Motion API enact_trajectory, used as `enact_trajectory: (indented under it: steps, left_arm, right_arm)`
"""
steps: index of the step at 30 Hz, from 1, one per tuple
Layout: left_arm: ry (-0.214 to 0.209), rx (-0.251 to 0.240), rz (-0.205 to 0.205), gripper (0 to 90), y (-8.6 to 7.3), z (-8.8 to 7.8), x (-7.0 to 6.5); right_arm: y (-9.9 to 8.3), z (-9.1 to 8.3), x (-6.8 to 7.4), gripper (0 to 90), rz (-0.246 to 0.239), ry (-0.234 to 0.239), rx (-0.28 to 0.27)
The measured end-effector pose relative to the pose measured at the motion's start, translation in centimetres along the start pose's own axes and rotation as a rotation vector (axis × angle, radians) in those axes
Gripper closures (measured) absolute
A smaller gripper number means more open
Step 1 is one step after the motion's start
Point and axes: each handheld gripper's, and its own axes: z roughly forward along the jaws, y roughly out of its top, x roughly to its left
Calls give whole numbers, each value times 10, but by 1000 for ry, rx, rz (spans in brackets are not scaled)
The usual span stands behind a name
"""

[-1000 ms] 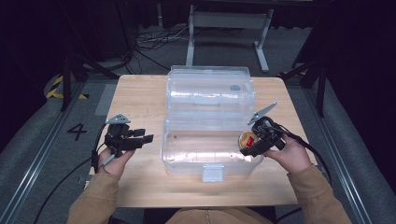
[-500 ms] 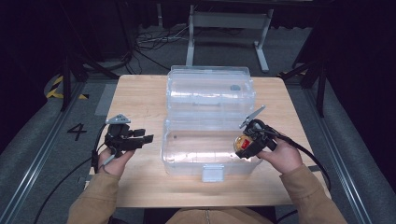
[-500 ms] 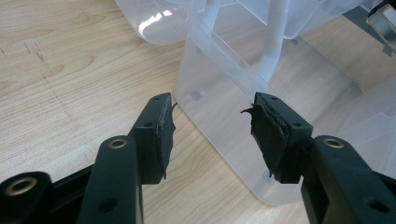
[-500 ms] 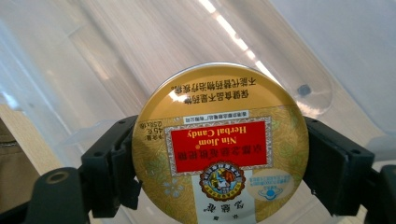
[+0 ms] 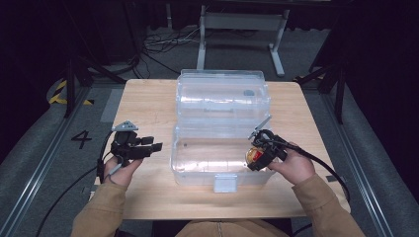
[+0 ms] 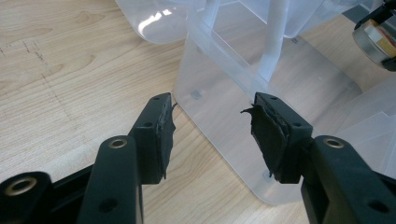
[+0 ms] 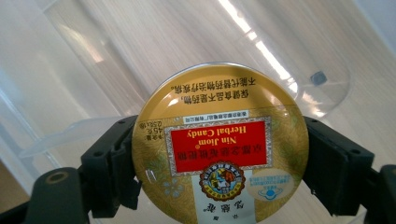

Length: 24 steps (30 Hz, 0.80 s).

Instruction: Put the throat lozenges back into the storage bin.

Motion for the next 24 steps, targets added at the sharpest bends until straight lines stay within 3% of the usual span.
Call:
enact_trajectory:
  steps: [9, 24]
  left_arm:
    - [-1, 6, 3, 490, 0, 1, 0]
    - [-2, 8, 3, 490, 0, 1, 0]
  right_arm:
    - [1, 8, 0, 200, 7, 2, 34]
    - [2, 15, 4, 199, 37, -40, 67]
